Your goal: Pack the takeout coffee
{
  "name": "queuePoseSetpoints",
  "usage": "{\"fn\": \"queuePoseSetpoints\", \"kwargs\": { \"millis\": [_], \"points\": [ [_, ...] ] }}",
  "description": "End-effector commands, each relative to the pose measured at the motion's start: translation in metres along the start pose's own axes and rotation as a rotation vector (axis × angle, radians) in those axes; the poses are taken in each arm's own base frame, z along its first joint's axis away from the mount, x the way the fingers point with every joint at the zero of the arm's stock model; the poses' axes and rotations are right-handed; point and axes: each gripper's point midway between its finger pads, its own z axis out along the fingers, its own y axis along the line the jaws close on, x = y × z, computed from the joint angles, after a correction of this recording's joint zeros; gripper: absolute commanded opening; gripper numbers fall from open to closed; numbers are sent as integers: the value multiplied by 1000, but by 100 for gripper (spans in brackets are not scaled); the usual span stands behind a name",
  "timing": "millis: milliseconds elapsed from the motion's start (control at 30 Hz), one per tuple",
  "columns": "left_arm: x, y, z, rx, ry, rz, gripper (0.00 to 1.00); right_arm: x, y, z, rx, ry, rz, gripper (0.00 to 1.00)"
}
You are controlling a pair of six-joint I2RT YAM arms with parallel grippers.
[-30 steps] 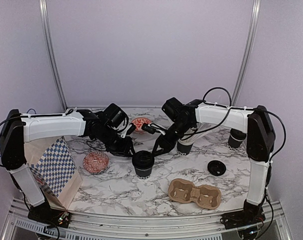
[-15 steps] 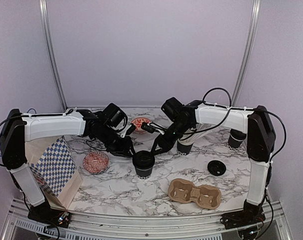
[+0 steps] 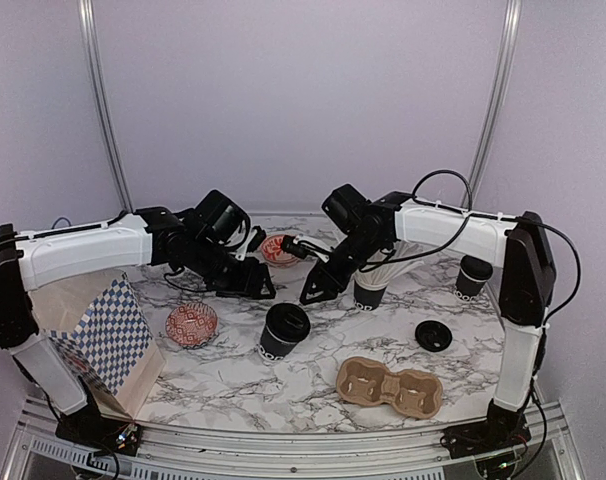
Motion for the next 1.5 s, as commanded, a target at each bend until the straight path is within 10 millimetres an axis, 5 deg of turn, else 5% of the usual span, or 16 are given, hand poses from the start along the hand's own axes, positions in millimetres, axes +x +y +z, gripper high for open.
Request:
{"fn": "queuePoseSetpoints", "kwargs": {
  "millis": [0, 633, 1467],
  "points": [
    [-17, -9, -34, -6, -111, 16, 63, -15, 17, -19, -11, -44, -57, 44],
    [42, 17, -18, -77, 19, -91, 67, -11, 32, -10, -124, -44, -72, 44],
    [44, 12, 11, -18, 35, -76, 48, 12, 41, 11, -199, 7, -53, 45]
  ]
}}
